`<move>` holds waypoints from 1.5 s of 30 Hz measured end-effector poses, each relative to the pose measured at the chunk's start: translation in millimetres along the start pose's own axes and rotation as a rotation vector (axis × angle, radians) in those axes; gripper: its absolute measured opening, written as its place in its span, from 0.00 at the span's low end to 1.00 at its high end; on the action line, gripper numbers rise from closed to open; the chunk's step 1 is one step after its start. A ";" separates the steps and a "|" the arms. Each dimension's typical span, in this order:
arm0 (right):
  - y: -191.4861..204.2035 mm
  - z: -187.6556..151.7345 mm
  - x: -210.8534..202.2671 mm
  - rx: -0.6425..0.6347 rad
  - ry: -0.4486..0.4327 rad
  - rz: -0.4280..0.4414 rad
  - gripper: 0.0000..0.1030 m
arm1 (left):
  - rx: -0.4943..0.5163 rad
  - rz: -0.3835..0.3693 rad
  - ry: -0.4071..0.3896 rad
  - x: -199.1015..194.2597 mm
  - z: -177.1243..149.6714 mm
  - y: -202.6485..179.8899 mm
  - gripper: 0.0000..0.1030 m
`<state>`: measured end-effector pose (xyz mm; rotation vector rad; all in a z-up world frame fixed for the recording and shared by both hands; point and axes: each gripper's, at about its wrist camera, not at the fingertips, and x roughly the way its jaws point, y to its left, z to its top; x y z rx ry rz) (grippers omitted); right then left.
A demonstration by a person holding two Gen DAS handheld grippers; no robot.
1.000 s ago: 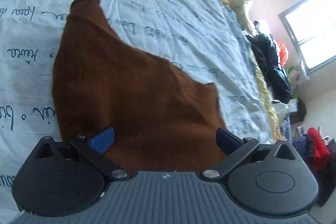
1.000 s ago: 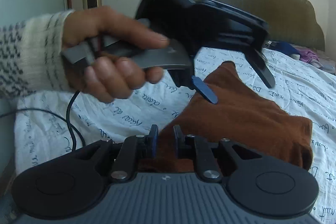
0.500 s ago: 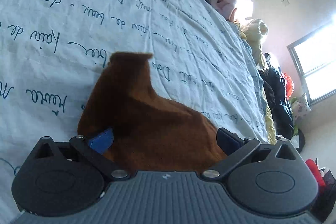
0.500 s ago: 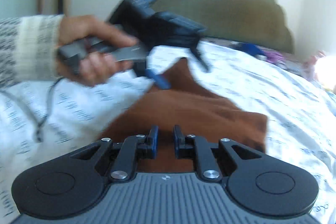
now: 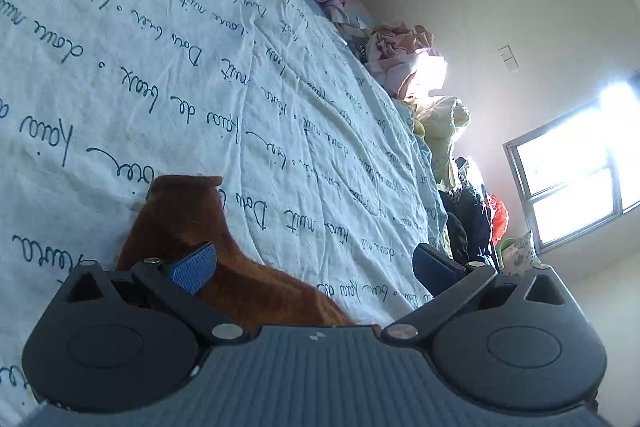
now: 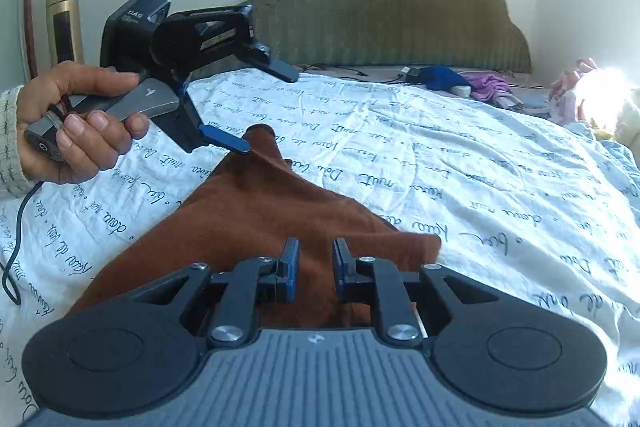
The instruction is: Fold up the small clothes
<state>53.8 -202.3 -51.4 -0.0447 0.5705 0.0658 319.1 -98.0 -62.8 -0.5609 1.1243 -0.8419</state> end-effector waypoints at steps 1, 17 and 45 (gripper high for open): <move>-2.0 5.8 8.2 -0.014 0.018 -0.014 0.30 | -0.013 0.026 0.020 12.5 4.4 4.1 1.00; -57.0 -21.8 -7.4 0.219 -0.061 0.070 0.61 | -0.087 -0.112 -0.019 -42.0 -30.9 1.1 1.00; -40.9 -34.1 -52.8 0.116 -0.051 0.047 0.63 | 0.030 0.019 -0.040 -65.4 -240.9 -28.1 1.00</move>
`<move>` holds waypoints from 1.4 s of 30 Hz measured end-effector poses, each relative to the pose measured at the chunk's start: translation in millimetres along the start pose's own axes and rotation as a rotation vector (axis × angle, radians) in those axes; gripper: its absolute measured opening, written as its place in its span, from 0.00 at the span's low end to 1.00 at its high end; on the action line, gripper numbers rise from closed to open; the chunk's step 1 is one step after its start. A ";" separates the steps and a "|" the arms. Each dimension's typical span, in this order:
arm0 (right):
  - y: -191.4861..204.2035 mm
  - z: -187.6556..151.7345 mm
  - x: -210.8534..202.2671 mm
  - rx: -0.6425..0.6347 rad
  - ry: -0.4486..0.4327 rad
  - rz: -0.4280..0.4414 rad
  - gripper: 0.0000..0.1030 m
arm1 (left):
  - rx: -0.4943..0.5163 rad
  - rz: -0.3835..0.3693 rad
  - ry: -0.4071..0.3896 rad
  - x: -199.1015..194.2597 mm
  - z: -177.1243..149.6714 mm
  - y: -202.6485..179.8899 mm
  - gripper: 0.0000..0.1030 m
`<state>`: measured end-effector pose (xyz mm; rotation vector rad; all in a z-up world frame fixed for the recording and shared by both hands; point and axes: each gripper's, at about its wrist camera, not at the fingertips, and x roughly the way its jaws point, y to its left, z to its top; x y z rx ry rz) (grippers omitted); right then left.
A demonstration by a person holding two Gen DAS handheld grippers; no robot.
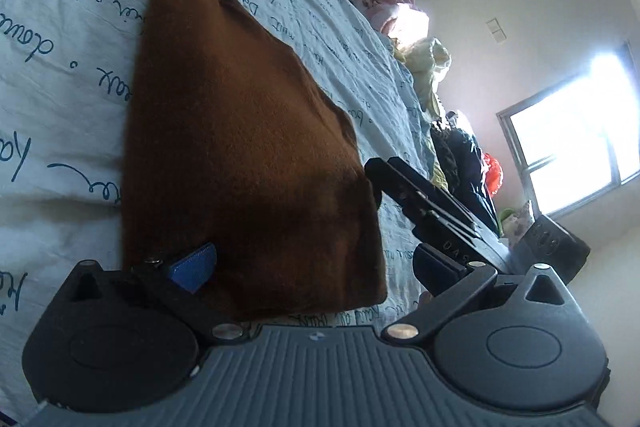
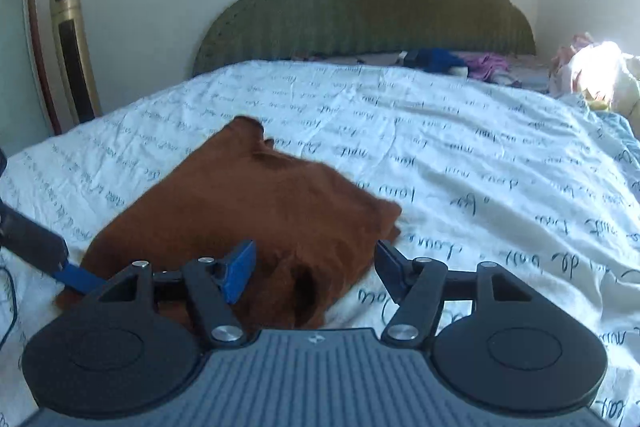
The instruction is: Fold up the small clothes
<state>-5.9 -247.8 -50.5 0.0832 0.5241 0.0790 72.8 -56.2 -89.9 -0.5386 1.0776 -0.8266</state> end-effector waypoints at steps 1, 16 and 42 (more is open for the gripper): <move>-0.6 2.4 6.6 -0.005 -0.002 0.003 0.63 | 0.016 0.022 -0.007 0.8 -2.2 -2.2 1.00; 15.0 -14.2 -3.7 -0.012 0.015 -0.137 0.97 | 0.190 0.210 -0.051 -1.7 -27.2 -29.1 1.00; 10.3 -54.8 -66.7 -0.089 0.155 -0.194 0.97 | 0.231 0.351 -0.083 -122.4 -63.3 0.5 1.00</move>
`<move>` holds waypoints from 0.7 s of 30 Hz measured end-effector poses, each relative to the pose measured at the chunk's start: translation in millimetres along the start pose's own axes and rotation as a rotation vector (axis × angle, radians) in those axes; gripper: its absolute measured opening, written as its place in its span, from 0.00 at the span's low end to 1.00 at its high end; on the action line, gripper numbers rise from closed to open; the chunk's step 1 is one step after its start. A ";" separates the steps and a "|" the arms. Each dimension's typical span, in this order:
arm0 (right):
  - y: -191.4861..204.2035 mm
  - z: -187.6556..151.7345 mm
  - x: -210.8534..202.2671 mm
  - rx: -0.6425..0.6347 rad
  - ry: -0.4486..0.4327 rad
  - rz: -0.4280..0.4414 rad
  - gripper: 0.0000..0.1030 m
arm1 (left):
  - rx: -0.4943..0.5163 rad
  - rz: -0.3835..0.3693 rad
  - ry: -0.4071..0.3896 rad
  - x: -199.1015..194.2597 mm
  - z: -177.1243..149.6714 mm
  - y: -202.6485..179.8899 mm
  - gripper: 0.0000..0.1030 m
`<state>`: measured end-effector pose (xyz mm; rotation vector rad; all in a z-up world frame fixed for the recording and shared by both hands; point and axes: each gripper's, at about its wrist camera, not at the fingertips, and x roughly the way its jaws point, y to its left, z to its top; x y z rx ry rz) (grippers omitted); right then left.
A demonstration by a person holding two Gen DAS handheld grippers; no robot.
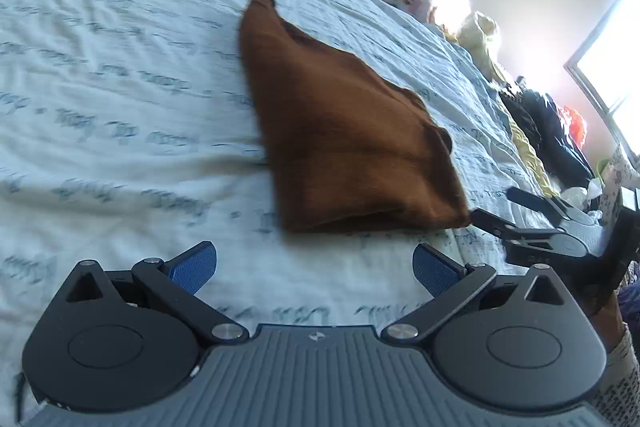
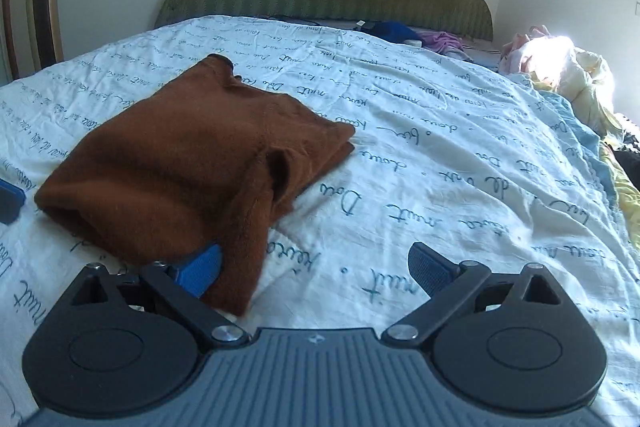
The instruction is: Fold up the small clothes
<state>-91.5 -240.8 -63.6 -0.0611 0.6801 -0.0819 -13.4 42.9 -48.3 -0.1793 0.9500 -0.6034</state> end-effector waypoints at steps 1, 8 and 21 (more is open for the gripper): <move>-9.1 -6.6 -13.3 -0.010 0.016 -0.013 0.97 | -0.016 0.035 -0.014 -22.5 -5.8 15.7 1.00; -98.4 -53.6 -174.6 -0.103 0.151 -0.304 0.98 | 0.044 0.756 -0.051 -224.7 -64.0 95.6 1.00; 28.0 26.4 13.8 0.012 -0.109 0.075 0.75 | 0.039 -0.220 -0.170 -2.1 25.1 -57.9 1.00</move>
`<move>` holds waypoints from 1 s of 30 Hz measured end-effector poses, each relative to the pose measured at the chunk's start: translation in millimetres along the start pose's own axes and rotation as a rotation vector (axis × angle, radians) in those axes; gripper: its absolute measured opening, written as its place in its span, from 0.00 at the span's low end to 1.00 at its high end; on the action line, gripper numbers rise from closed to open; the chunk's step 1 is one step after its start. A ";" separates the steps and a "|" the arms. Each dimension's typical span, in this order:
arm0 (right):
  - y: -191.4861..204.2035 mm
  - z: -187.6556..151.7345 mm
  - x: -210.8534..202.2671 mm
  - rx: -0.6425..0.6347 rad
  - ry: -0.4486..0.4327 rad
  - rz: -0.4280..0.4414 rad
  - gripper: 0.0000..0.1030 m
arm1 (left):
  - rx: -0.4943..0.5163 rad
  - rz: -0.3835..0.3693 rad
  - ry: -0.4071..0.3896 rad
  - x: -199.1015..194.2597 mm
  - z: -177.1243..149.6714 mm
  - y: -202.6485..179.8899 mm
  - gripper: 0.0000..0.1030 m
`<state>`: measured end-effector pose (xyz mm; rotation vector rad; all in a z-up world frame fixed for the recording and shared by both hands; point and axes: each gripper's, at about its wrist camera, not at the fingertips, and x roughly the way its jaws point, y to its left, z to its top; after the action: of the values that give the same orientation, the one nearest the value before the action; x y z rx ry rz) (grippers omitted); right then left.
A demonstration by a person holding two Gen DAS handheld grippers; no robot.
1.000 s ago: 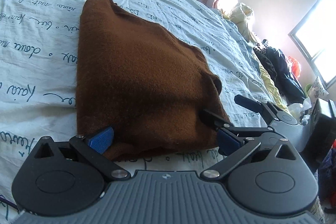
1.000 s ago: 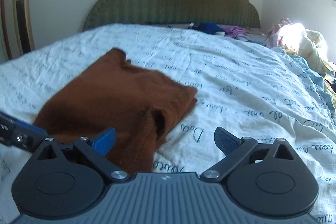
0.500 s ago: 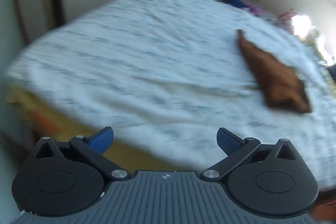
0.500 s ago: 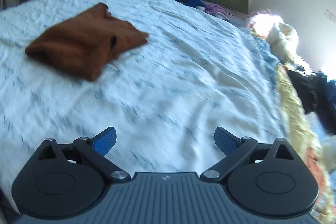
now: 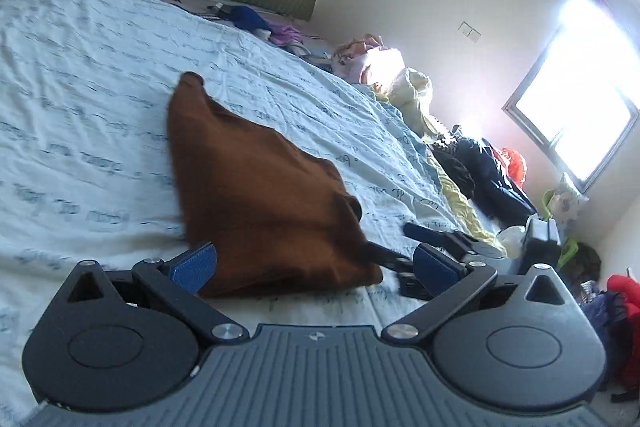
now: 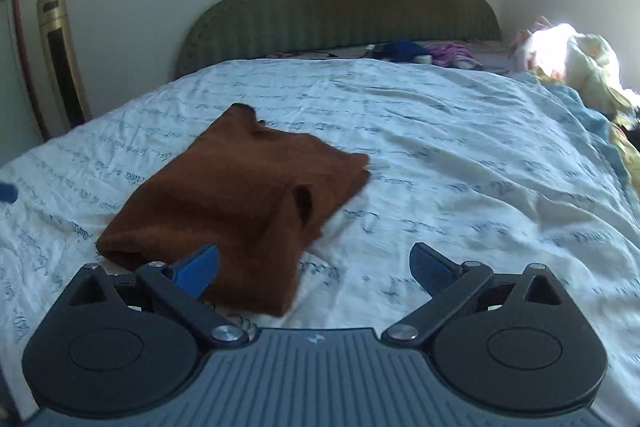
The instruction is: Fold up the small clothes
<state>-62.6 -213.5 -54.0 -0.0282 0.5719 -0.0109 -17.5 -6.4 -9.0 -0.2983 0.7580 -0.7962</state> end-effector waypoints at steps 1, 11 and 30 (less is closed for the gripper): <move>10.8 7.6 13.0 -0.051 -0.004 -0.039 0.58 | -0.009 -0.021 0.012 18.4 -0.7 -0.1 1.00; -26.3 31.2 87.2 -0.030 0.086 -0.017 0.54 | 0.125 0.113 0.229 83.9 -41.1 1.3 1.00; 21.9 -38.3 -13.3 0.177 0.161 0.038 0.82 | 0.050 0.422 0.142 39.4 -41.7 37.8 1.00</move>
<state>-94.5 -192.3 -79.7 0.1567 0.7305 -0.0269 -8.9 -8.5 -77.1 -0.0318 0.8951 -0.4378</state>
